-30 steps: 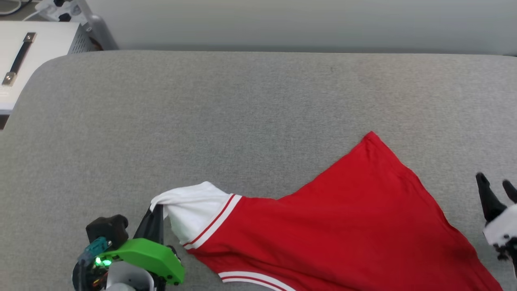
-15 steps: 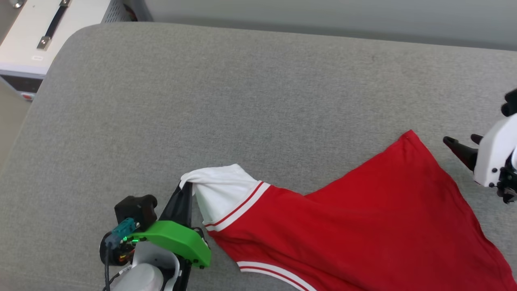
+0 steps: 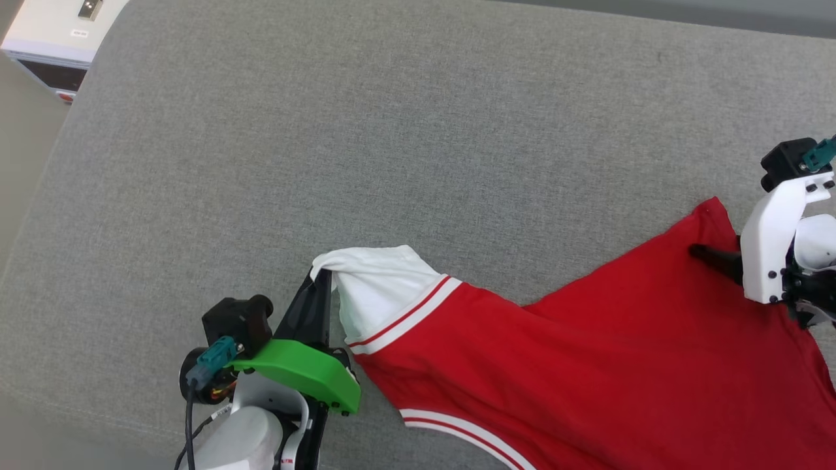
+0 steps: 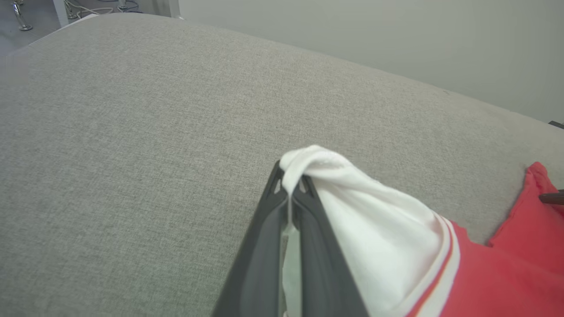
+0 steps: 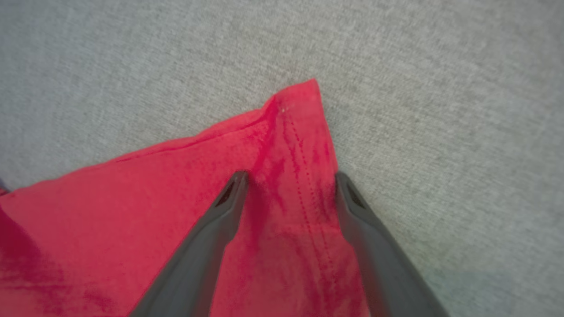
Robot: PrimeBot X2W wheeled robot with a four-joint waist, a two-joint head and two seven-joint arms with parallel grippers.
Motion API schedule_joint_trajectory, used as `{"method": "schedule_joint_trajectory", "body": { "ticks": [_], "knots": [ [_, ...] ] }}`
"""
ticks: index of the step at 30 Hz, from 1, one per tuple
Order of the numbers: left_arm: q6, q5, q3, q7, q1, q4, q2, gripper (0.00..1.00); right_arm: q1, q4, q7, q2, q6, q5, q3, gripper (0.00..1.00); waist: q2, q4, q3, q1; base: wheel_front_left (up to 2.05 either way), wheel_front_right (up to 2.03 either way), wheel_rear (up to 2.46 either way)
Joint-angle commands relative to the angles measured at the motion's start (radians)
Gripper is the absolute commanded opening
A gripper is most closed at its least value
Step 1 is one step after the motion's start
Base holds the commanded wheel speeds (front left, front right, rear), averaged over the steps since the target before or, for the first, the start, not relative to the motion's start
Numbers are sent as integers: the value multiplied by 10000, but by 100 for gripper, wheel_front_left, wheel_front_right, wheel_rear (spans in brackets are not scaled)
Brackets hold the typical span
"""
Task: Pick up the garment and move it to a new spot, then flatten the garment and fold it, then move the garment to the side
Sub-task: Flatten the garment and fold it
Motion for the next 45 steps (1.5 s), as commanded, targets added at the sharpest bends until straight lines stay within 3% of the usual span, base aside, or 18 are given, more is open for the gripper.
{"method": "schedule_joint_trajectory", "body": {
  "ticks": [1,2,3,4,12,20,24,30,45],
  "knots": [
    [-50,43,20,-114,-199,38,-67,0,231,367,203,192,-9,199,367,100,0,98,155,1,0,0,0],
    [-59,40,26,-131,-205,56,-75,0,226,456,280,196,-9,327,441,79,0,97,173,1,0,0,0],
    [-68,32,35,-149,-209,81,-84,0,194,518,331,181,-9,448,535,31,0,95,188,1,0,0,0],
    [-77,25,41,-161,-213,102,-90,0,159,545,334,162,-9,526,603,0,0,93,198,1,0,0,0],
    [-124,-34,184,-258,-214,346,2,0,-465,621,-136,-99,-9,1081,1105,0,0,0,-18,1,0,0,0],
    [-232,-6,477,-120,-760,450,446,0,-1150,1012,-1375,-38,-9,1049,905,0,0,-443,-638,1,0,0,0],
    [-731,-171,867,247,-2292,1207,808,0,-2035,1847,-2383,439,-9,788,564,0,0,-1040,-1006,1,0,0,0],
    [-1283,-117,995,676,-4699,2658,814,0,-3420,2766,-3150,821,-9,415,285,0,0,-1436,-1028,1,0,0,0],
    [-2001,654,1040,1015,-11017,6496,746,0,-8054,4596,-5427,1550,-9,-645,-585,0,0,-2305,-79,1,0,0,0]
  ]
}}
